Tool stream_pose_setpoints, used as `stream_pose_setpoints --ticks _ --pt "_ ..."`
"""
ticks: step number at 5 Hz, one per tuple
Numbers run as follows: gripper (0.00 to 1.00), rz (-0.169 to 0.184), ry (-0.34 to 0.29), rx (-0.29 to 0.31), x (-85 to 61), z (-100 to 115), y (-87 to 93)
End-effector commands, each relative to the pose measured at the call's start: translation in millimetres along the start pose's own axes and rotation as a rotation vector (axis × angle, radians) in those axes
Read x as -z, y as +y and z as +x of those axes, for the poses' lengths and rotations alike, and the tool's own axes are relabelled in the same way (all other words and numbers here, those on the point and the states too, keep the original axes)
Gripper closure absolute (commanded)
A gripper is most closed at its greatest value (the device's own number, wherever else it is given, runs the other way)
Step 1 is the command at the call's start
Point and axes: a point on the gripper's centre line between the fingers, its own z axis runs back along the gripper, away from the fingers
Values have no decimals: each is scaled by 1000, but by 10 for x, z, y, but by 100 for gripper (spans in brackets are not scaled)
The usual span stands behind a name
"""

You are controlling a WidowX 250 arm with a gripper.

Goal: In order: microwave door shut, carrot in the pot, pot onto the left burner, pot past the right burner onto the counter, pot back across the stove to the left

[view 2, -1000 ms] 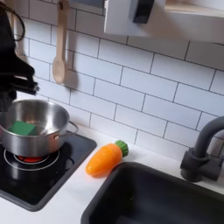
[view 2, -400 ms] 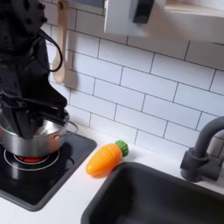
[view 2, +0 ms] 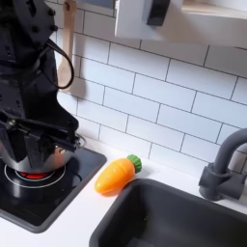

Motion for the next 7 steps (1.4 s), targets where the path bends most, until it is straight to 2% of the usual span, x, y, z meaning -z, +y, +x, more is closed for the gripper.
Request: stream_pose_setpoints --ticks 1,4,7 --pt "0 -23 30 64 -3 -127 -239" --pt "0 -74 36 217 -17 -135 -760" --pt "0 -96 17 343 -13 21 -1179"
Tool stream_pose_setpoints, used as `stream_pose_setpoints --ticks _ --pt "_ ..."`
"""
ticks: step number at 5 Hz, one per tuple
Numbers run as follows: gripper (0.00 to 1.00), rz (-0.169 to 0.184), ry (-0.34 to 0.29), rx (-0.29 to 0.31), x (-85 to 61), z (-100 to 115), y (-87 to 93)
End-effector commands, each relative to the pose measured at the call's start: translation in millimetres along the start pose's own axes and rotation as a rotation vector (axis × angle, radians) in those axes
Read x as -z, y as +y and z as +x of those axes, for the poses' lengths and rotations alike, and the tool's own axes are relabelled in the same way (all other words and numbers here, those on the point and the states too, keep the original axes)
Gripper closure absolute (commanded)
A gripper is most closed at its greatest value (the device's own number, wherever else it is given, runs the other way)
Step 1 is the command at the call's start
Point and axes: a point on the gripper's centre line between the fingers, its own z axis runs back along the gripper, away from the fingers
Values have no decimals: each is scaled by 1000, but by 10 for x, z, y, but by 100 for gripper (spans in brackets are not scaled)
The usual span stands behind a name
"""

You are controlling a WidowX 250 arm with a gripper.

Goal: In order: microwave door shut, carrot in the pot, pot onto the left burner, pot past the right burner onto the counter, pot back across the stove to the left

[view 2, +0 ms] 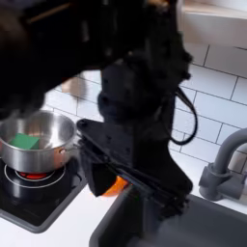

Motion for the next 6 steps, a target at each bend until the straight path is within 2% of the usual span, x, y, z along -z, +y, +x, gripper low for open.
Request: stream_pose_setpoints --ticks 1,2,4,5,6 --pt "0 -18 -24 52 -34 231 -153" --pt "100 -16 -38 49 -75 309 -145" --pt "100 -22 -46 9 -93 384 -32" --pt "0 -20 -34 -44 -83 404 118" --pt "0 -18 -41 -60 -108 447 190"
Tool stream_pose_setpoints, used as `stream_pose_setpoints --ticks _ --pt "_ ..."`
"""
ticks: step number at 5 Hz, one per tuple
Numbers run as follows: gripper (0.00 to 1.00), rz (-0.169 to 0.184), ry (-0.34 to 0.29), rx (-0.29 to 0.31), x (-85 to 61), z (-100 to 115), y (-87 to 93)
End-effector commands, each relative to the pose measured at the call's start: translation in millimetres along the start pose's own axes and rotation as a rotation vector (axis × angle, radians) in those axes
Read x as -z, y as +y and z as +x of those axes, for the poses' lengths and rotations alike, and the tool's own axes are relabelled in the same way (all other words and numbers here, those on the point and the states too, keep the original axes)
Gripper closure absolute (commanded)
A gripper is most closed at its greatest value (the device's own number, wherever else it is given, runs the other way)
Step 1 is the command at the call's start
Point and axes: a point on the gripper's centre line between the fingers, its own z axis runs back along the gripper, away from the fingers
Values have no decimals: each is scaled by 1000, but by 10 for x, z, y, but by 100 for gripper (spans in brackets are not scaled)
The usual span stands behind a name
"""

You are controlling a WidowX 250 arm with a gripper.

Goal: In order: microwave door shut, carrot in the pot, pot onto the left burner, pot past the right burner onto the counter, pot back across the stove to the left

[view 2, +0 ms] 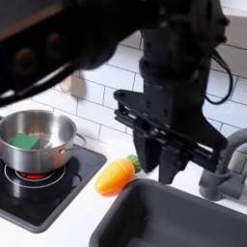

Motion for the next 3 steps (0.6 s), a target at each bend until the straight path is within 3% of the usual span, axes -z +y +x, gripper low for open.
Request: stream_pose_setpoints --ticks 1,3 --pt "0 -5 -13 -35 -46 98 116" --pt "0 -7 -37 -79 -92 260 289"
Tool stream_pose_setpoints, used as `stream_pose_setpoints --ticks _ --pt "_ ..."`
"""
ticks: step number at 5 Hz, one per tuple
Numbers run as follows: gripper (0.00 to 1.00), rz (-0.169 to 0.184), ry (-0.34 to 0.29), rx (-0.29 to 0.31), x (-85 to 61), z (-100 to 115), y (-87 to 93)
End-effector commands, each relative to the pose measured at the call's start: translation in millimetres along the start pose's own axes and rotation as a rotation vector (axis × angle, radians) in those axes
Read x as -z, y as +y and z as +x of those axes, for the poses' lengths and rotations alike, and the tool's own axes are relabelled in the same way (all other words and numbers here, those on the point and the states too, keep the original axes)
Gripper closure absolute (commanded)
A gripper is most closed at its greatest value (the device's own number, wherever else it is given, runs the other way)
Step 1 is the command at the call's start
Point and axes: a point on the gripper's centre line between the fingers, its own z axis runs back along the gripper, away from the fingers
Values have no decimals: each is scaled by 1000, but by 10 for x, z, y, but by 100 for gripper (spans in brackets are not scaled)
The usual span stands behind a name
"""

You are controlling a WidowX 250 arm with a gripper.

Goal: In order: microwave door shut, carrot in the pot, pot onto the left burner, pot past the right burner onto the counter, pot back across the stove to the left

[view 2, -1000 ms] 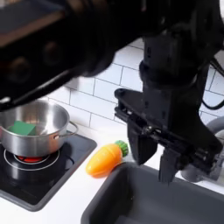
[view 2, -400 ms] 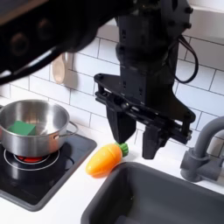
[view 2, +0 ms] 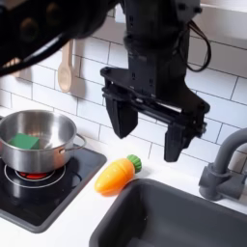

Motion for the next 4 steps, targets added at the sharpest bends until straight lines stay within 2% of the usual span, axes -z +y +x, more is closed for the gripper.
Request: stream_pose_setpoints --ticks 1,4 --pt "0 -1 -18 -40 -7 149 154" --pt "0 13 -31 -82 38 453 321"
